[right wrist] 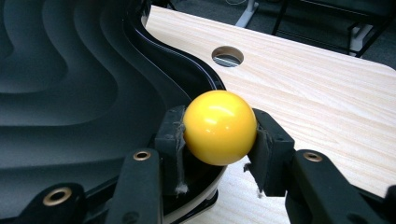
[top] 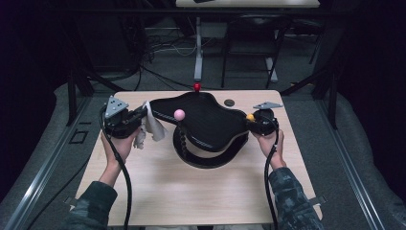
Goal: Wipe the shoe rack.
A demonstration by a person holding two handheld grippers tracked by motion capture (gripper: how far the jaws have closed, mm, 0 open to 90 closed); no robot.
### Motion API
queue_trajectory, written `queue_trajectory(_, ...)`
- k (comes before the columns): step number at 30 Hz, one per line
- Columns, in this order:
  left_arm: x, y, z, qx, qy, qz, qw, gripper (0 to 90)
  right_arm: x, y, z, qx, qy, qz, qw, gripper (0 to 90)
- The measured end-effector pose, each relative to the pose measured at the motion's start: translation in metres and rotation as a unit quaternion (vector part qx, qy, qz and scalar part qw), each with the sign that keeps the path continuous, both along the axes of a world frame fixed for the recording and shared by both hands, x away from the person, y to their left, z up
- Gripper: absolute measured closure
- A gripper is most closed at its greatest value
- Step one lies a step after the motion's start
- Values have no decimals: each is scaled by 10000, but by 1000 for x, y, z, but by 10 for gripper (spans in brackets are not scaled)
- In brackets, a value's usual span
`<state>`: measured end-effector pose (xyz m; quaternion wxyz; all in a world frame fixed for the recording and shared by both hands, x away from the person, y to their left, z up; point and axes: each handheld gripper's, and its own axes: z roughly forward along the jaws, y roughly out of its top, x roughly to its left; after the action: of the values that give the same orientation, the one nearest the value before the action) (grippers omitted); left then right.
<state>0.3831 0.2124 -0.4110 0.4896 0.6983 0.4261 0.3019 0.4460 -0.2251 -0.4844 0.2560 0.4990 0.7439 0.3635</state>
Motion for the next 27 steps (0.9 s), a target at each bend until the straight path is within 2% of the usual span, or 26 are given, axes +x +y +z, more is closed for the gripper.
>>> queue_trajectory(5,4,3,-3,63,104,19,9999,840,1,0,0,-21,-15,2,10000,598)
queue_trajectory(12,6,5,-12,28,190,72,9998,840,1,0,0,-31,-15,11,10000,597)
queue_trajectory(16,5,3,-19,160,295,-12,9994,839,1,-1,0,-38,-21,22,10000,598)
queue_trajectory(20,0,4,-29,227,354,-54,9991,838,1,-1,0,-43,-37,38,10000,597)
queue_trajectory(27,-13,9,-41,102,376,-64,9992,838,2,-2,0,-48,-49,54,10000,597)
